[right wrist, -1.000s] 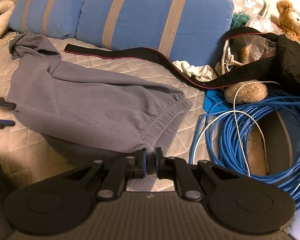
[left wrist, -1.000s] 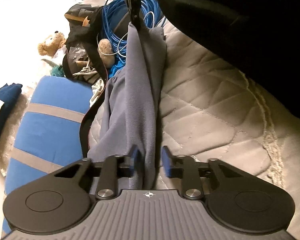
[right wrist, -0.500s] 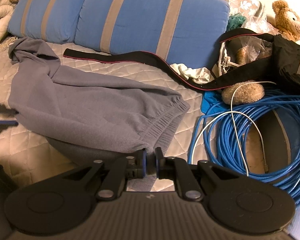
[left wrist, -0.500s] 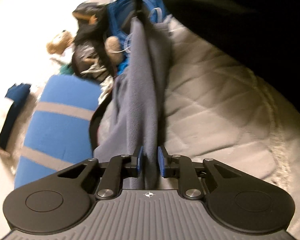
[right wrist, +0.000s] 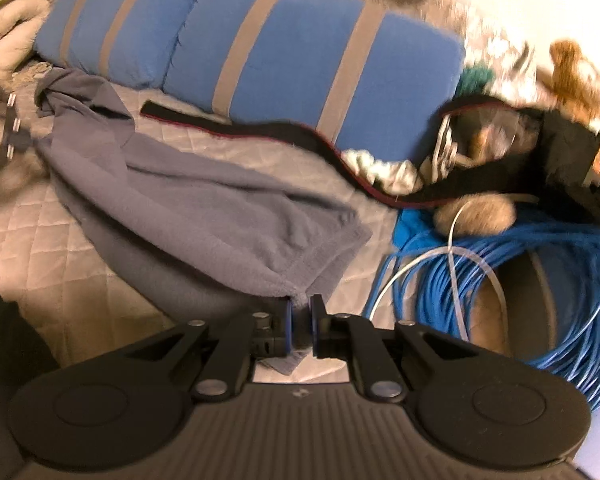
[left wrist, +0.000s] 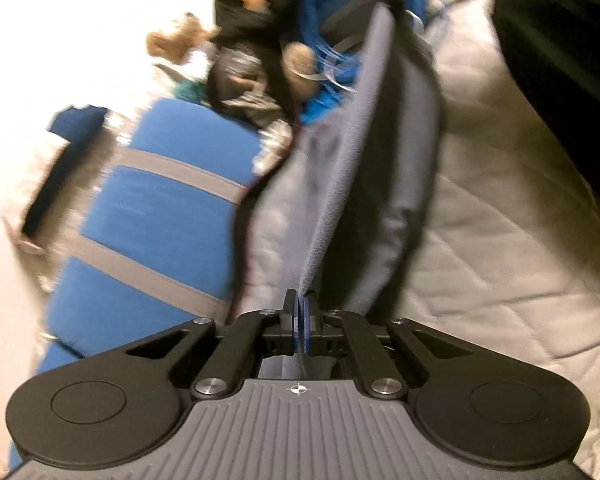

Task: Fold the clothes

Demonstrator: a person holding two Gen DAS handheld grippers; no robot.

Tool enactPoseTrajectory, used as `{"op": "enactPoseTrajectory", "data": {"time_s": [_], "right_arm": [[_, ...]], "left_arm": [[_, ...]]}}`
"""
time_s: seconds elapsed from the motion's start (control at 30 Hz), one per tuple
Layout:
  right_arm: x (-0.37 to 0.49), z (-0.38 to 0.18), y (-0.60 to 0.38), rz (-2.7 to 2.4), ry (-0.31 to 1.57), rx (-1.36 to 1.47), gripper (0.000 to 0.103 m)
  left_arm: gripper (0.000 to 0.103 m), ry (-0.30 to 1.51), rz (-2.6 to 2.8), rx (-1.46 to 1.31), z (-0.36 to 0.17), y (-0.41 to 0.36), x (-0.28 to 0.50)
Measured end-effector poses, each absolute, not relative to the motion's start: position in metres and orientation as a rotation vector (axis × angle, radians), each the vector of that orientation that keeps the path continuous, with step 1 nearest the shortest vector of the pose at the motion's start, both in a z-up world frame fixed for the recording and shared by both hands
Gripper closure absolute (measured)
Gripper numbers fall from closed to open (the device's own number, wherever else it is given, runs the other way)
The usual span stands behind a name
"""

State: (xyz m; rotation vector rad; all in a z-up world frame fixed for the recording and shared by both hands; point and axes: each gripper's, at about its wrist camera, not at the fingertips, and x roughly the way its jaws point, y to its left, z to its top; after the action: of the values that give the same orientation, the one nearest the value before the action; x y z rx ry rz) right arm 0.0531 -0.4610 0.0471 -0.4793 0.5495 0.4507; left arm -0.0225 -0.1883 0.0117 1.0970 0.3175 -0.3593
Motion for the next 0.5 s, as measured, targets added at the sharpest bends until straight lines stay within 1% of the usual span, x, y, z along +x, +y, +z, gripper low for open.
{"op": "enactPoseTrajectory", "data": {"time_s": [0.1, 0.13, 0.17, 0.23, 0.37, 0.5], "right_arm": [[0.033, 0.063, -0.456, 0.413, 0.412, -0.565, 0.094], [0.023, 0.067, -0.452, 0.397, 0.361, -0.618, 0.094], [0.016, 0.067, -0.450, 0.401, 0.354, -0.655, 0.094], [0.008, 0.061, -0.450, 0.445, 0.403, -0.711, 0.095], [-0.009, 0.029, -0.456, 0.561, 0.552, -0.790, 0.095], [-0.020, 0.002, -0.452, 0.611, 0.626, -0.830, 0.095]], "left_arm": [[0.101, 0.260, -0.351, 1.075, 0.046, -0.185, -0.039], [0.101, 0.272, -0.374, 1.053, 0.054, -0.185, -0.048], [0.101, 0.302, -0.417, 1.028, 0.057, -0.185, -0.054], [0.101, 0.388, -0.523, 1.018, 0.048, -0.186, -0.065], [0.101, 0.525, -0.655, 1.059, 0.008, -0.188, -0.085], [0.101, 0.628, -0.725, 1.043, -0.013, -0.189, -0.090]]}}
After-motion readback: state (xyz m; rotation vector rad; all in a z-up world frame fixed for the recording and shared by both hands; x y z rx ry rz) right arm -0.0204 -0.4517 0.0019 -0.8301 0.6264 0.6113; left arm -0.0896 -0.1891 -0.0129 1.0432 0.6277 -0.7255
